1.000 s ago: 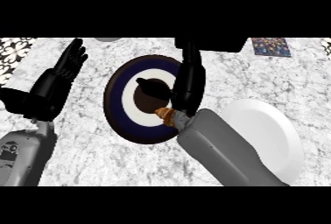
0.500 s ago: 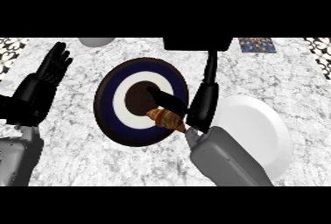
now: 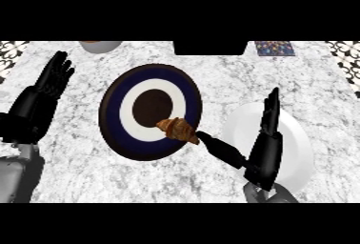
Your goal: Pick the croissant from the plate and place it in the plate
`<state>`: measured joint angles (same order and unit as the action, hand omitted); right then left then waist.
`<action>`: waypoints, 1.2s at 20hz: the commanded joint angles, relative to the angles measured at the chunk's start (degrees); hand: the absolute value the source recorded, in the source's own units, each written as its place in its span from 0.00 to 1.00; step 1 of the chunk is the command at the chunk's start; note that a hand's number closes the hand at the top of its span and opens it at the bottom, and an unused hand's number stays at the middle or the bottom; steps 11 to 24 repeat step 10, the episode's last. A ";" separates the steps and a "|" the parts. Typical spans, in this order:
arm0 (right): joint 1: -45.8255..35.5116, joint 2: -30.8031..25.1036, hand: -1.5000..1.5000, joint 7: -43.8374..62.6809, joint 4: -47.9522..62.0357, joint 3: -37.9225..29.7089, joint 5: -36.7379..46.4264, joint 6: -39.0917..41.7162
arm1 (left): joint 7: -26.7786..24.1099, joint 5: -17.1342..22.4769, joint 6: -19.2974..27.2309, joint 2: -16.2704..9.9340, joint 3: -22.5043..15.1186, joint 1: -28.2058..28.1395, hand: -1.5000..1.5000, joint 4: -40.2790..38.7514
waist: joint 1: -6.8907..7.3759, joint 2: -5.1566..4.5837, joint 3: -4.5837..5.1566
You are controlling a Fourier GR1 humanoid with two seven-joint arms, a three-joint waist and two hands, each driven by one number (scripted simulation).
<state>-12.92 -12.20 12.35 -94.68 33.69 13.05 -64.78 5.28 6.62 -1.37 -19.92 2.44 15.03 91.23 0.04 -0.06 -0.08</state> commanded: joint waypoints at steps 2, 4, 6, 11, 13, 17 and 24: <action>9.29 -4.06 0.00 -10.56 -5.66 -3.71 -7.72 5.66 | 0.60 -0.45 -1.41 0.04 1.37 1.26 0.50 -1.24 | -0.25 0.05 0.03; 15.40 -3.17 0.00 -19.04 -7.52 -2.24 -11.25 6.72 | 0.60 -0.93 -1.01 0.37 1.25 -0.25 0.50 0.11 | -0.33 0.08 0.00; 14.08 0.27 0.00 -22.98 -1.25 -5.29 -12.93 9.82 | 1.34 -1.20 -1.42 1.23 1.69 1.31 0.50 0.15 | -0.15 0.05 0.04; 18.21 -1.59 0.00 -27.75 -0.61 -9.46 -13.30 10.92 | 0.79 -3.24 -0.18 2.13 1.69 2.14 0.50 -1.87 | -0.33 0.05 0.04; 18.21 -1.59 0.00 -27.75 -0.61 -9.46 -13.30 10.92 | 0.79 -3.24 -0.18 2.13 1.69 2.14 0.50 -1.87 | -0.33 0.05 0.04; 18.21 -1.59 0.00 -27.75 -0.61 -9.46 -13.30 10.92 | 0.79 -3.24 -0.18 2.13 1.69 2.14 0.50 -1.87 | -0.33 0.05 0.04; 18.21 -1.59 0.00 -27.75 -0.61 -9.46 -13.30 10.92 | 0.79 -3.24 -0.18 2.13 1.69 2.14 0.50 -1.87 | -0.33 0.05 0.04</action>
